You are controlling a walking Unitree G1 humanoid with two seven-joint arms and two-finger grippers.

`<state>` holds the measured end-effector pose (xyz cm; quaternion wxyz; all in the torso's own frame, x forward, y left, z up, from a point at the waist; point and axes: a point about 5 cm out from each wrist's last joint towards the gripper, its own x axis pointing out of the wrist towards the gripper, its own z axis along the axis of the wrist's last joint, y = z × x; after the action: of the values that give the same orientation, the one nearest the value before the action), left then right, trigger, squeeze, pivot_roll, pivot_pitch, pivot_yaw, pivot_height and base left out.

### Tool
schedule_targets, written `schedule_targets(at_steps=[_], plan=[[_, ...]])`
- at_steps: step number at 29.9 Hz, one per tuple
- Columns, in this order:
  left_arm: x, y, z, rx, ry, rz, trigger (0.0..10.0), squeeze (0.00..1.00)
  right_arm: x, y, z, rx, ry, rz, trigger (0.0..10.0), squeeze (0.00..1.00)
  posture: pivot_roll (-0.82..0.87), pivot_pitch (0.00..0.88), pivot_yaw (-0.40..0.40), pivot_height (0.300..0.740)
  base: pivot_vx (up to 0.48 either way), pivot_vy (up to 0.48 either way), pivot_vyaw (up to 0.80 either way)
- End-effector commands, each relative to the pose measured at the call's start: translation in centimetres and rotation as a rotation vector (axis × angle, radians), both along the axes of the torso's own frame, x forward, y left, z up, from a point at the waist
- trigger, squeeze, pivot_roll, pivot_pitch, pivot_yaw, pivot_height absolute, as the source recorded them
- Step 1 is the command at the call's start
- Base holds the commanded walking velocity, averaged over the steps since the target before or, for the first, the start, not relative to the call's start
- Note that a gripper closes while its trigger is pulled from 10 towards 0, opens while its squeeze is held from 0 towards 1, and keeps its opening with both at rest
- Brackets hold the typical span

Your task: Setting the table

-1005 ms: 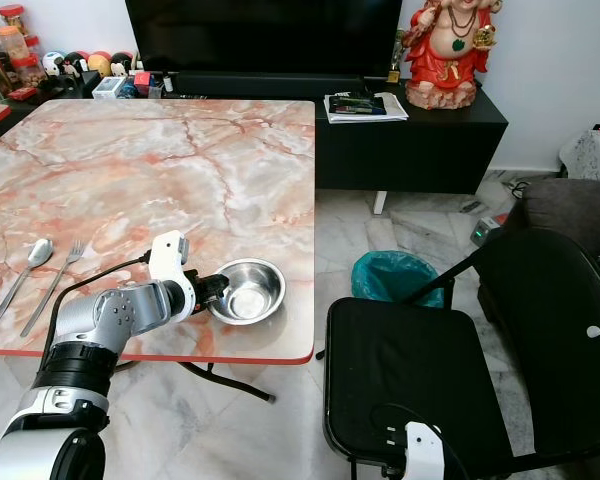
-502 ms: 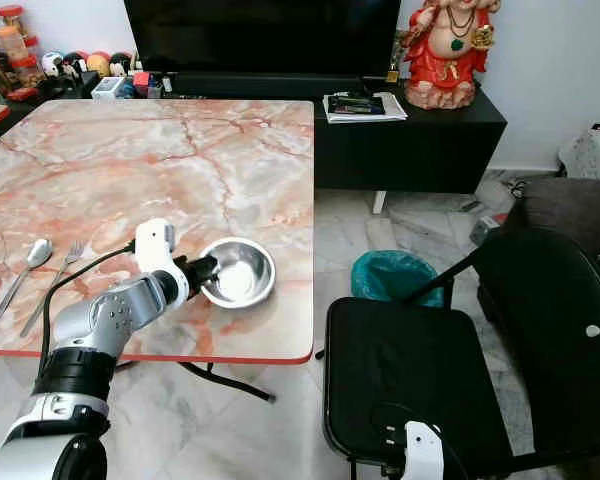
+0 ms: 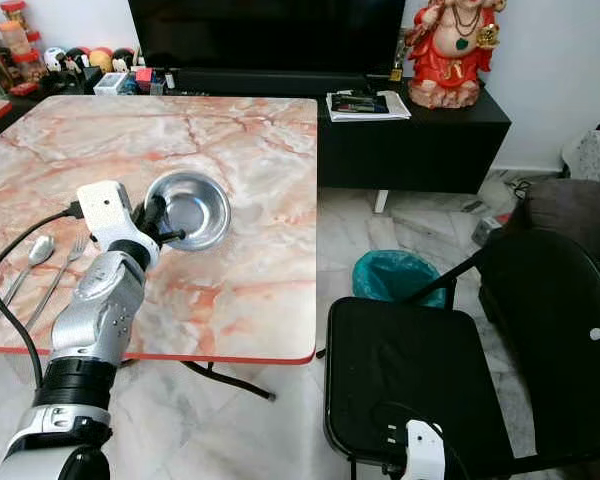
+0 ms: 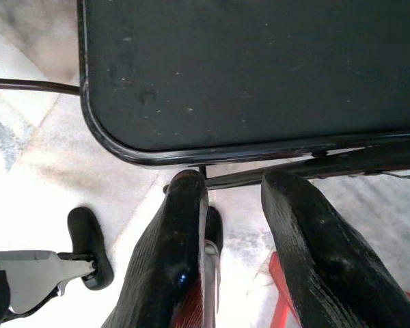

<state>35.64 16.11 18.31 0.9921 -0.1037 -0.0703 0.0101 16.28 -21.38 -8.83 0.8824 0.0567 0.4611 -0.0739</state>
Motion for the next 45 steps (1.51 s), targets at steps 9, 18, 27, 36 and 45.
schedule_targets(at_steps=[9, 18, 27, 36, 45], plan=[[-0.2, 0.2, 1.5, 0.019, -0.105, 0.038, 10.0, 0.00, -0.2, -0.4, 0.0, -0.023, 0.010, -0.030, 10.0, 0.00, 0.01, 0.000, -0.009, 0.740, 0.000, 0.480, 0.00], [-0.2, 0.0, 3.2, 0.070, -0.179, 0.033, 10.0, 0.00, -0.2, -0.3, -0.1, -0.023, 0.015, -0.025, 10.0, 0.00, 0.01, 0.000, -0.003, 0.740, 0.000, 0.480, 0.00], [-0.2, 0.0, 4.2, 0.082, -0.217, 0.038, 10.0, 0.00, -0.1, -0.2, 0.0, -0.017, 0.009, -0.030, 10.0, 0.00, 0.02, 0.000, -0.005, 0.740, 0.000, 0.480, 0.00], [-0.7, 1.2, 5.2, 0.104, -0.254, 0.090, 10.0, 0.00, 0.0, -0.2, 0.0, -0.008, -0.001, -0.024, 10.0, 0.00, 0.03, 0.000, -0.015, 0.740, 0.000, 0.480, 0.00], [-1.2, 2.4, 6.0, 0.109, -0.286, 0.142, 10.0, 0.00, 0.1, -0.3, 0.1, -0.009, -0.001, -0.015, 10.0, 0.00, 0.04, 0.000, -0.024, 0.740, 0.000, 0.480, 0.00]])
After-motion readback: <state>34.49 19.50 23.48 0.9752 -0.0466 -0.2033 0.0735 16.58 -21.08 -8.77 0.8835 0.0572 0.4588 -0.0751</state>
